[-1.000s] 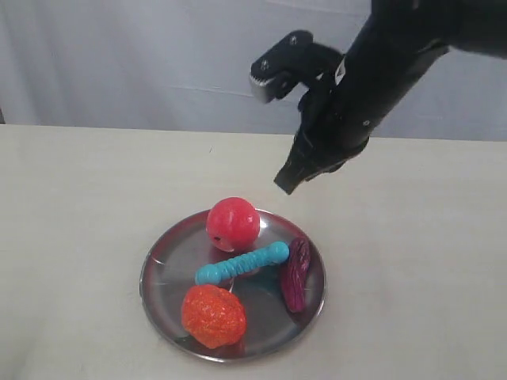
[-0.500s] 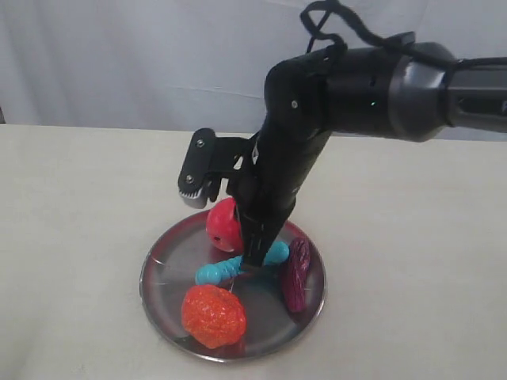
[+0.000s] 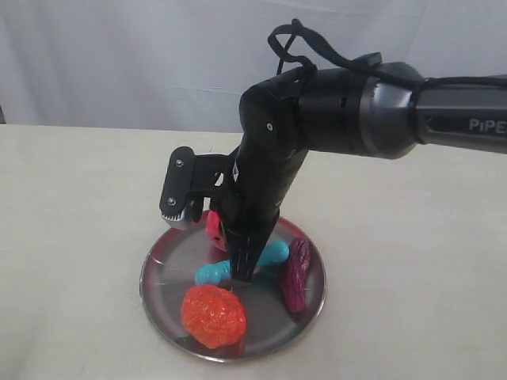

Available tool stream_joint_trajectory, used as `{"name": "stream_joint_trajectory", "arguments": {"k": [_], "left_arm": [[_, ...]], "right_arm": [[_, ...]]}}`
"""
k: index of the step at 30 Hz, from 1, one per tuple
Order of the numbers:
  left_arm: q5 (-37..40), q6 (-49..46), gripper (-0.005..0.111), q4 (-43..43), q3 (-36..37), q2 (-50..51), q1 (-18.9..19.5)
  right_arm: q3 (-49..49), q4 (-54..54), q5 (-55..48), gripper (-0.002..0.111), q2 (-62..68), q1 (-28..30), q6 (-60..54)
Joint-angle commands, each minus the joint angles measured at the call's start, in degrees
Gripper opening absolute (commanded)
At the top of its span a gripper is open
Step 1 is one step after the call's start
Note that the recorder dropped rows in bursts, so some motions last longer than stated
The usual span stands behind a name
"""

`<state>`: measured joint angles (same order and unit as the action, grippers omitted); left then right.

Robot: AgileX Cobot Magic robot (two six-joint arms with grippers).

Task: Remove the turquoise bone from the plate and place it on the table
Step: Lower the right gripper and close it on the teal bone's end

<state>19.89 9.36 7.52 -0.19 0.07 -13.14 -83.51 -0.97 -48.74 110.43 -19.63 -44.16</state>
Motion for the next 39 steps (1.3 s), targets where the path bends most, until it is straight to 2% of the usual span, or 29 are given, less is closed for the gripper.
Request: {"name": "stream_joint_trajectory", "arguments": {"k": [1, 4, 5, 7, 8, 22, 39], "left_arm": [[-0.04, 0.10, 0.000, 0.02, 0.19, -0.07, -0.16], [-0.04, 0.10, 0.000, 0.02, 0.19, -0.07, -0.16], [-0.04, 0.10, 0.000, 0.02, 0.19, -0.07, -0.16], [-0.04, 0.10, 0.000, 0.02, 0.19, -0.07, -0.16], [-0.04, 0.10, 0.000, 0.02, 0.19, -0.07, -0.16], [-0.04, 0.10, 0.000, 0.02, 0.19, -0.07, -0.16], [-0.04, 0.10, 0.000, 0.02, 0.19, -0.07, -0.16]], "right_arm": [[-0.38, -0.36, -0.18, 0.003, -0.06, 0.02, -0.91], [-0.38, -0.36, -1.85, 0.022, -0.06, 0.02, -2.24], [-0.38, -0.36, -2.30, 0.033, -0.06, 0.02, -2.24], [-0.38, -0.46, -2.86, 0.045, -0.06, 0.02, -2.24], [-0.38, -0.46, -3.18, 0.047, -0.06, 0.02, -2.24], [-0.38, -2.36, -2.88, 0.047, 1.23, 0.02, -3.49], [-0.38, -6.00, 4.28, 0.047, 7.75, 0.13, -3.63]]}}
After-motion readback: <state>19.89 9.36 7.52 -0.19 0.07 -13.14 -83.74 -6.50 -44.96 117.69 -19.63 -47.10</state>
